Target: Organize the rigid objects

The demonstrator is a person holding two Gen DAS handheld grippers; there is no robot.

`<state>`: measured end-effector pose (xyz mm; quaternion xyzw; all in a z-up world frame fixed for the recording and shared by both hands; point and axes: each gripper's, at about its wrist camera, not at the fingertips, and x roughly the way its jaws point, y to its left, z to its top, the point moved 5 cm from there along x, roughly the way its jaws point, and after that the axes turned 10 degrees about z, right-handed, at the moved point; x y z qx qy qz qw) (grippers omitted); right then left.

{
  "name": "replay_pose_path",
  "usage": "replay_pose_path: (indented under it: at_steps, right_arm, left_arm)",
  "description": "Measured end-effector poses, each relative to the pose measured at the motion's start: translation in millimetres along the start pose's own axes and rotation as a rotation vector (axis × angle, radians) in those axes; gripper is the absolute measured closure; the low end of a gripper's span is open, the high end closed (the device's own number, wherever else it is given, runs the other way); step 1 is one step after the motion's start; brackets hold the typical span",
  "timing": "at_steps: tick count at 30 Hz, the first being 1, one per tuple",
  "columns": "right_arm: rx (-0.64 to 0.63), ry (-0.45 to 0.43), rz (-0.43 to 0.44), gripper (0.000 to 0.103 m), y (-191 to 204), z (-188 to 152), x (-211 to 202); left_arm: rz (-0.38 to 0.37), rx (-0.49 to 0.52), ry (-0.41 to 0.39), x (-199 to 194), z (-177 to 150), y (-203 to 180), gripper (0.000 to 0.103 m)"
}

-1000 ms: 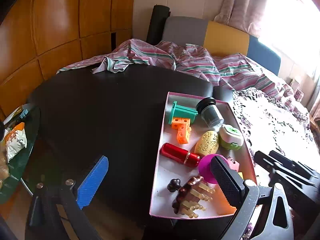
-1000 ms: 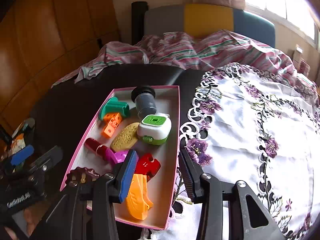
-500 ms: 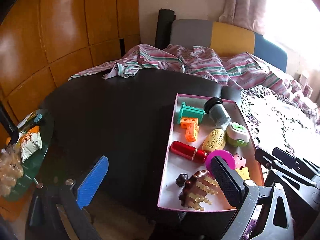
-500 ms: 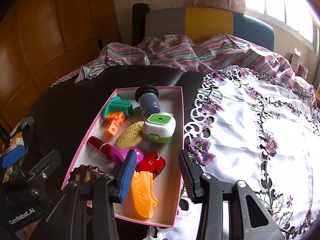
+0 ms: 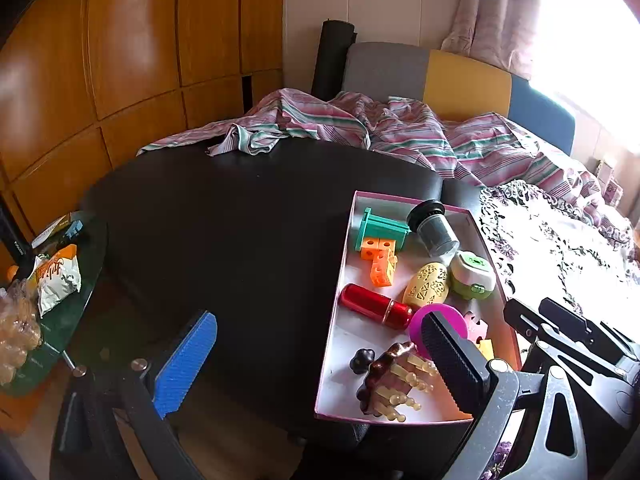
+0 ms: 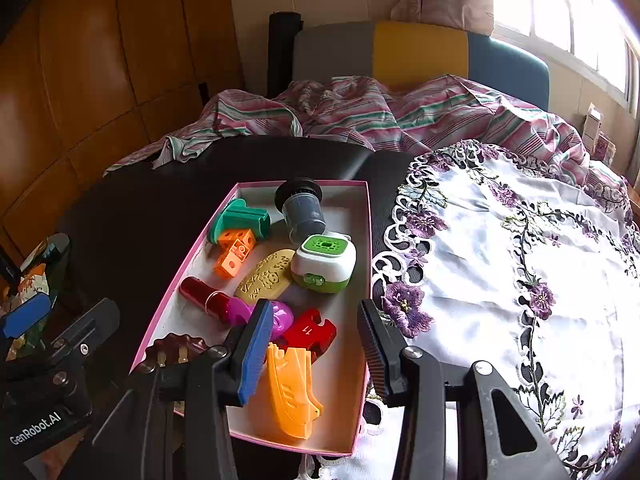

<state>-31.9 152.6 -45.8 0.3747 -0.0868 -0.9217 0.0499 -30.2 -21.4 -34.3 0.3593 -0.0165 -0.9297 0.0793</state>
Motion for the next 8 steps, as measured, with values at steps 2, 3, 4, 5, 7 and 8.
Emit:
replay_pose_path:
  at_steps: [2, 3, 4, 5, 7, 8]
  right_arm:
    - [0.000, 0.001, 0.003, 0.059, 0.1, -0.1, 0.0]
    - [0.000, 0.001, 0.002, 0.059, 0.3, -0.1, 0.2]
    - [-0.002, 0.002, 0.002, 0.059, 0.4, -0.1, 0.3]
    - [-0.001, 0.002, 0.005, 0.059, 0.3, -0.1, 0.5]
    - [0.001, 0.005, 0.009, 0.059, 0.6, -0.4, 1.4]
    - [-0.001, 0.004, 0.008, 0.059, 0.9, -0.5, 1.2]
  left_arm:
    - [0.007, 0.003, -0.004, 0.4, -0.4, 0.8, 0.000]
    - [0.011, 0.005, -0.007, 1.0, -0.8, 0.8, 0.001]
    - [0.015, 0.009, -0.013, 0.7, -1.2, 0.7, 0.001]
    - [0.017, 0.013, -0.018, 0.4, -1.8, 0.7, 0.001]
    - [0.013, 0.016, -0.017, 0.1, -2.3, 0.2, 0.001]
    - [0.007, 0.015, -0.013, 0.5, -2.0, 0.0, 0.001]
